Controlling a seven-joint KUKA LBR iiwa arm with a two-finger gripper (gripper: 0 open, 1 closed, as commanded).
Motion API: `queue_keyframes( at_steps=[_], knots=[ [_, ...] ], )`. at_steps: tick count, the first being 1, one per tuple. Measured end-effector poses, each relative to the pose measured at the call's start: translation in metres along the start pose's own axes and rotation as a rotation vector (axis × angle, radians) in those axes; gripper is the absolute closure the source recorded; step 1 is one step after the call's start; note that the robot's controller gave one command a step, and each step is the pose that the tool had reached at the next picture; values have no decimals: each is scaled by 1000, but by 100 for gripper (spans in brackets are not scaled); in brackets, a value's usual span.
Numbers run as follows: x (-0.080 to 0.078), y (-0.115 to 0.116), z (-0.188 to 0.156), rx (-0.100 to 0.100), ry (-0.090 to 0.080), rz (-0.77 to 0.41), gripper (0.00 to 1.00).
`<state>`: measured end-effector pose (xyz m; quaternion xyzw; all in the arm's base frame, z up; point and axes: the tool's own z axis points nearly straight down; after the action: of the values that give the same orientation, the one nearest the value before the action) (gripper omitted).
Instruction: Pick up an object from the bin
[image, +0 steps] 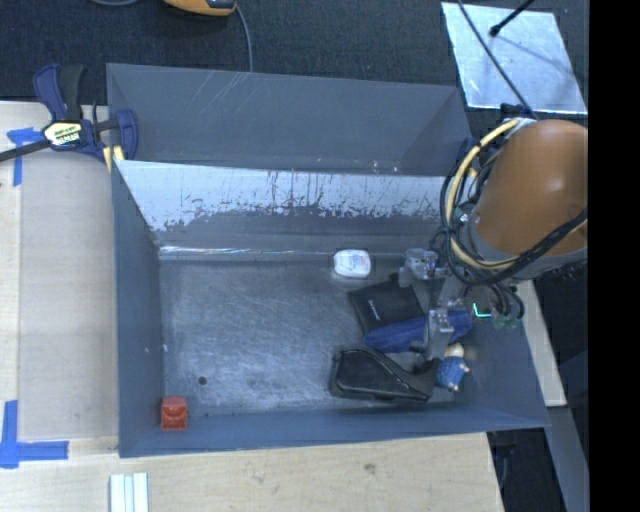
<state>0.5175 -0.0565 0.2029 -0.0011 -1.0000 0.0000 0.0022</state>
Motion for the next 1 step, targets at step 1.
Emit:
queue_keyframes(
  at_steps=[1],
  knots=[
    [33, -90, 75, 2, -1, -40, 0]
  ],
)
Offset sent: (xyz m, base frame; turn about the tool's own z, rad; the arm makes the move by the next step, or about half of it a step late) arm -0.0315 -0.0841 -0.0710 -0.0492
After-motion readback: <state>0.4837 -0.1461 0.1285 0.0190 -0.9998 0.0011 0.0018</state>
